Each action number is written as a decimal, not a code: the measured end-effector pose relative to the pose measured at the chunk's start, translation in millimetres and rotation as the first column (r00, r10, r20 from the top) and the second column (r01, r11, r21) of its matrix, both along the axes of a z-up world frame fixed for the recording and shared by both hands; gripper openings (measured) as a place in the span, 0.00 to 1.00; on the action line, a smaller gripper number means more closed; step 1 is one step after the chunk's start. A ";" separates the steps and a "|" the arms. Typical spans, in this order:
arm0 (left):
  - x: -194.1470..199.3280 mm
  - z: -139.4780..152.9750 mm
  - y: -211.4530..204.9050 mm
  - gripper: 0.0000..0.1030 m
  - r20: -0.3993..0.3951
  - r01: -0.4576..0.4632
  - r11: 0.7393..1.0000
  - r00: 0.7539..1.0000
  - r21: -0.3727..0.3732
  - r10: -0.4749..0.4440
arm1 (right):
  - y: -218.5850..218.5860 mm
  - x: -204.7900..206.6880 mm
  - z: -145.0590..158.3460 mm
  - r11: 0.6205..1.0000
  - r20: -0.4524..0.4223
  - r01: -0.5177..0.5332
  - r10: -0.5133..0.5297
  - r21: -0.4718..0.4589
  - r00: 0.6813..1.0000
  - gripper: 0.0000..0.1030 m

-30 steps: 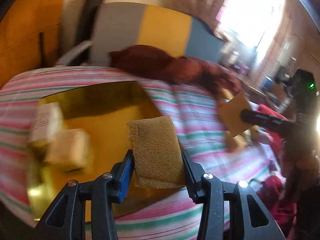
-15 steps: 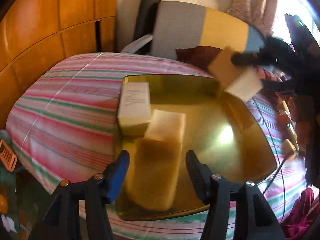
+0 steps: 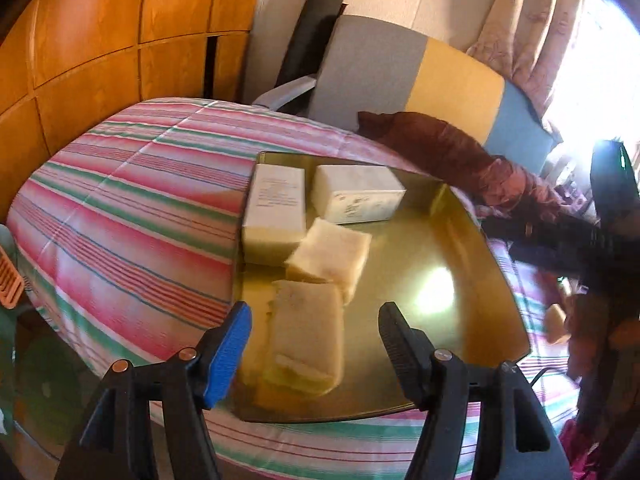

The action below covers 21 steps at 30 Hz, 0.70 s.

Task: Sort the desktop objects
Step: 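Carry the box and sponge into the gold tray and release both, then move the right tool back to the pile and grasp the purple snack packet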

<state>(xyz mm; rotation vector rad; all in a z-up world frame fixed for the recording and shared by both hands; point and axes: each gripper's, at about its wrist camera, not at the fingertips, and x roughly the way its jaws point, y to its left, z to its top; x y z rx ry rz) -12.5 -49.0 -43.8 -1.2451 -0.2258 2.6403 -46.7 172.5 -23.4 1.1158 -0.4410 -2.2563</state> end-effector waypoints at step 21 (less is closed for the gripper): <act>0.2 14.2 75.0 0.64 0.008 0.208 0.977 0.978 0.041 -0.209 | 147.8 94.6 -36.6 0.959 -0.044 0.237 -0.233 0.154 0.971 1.00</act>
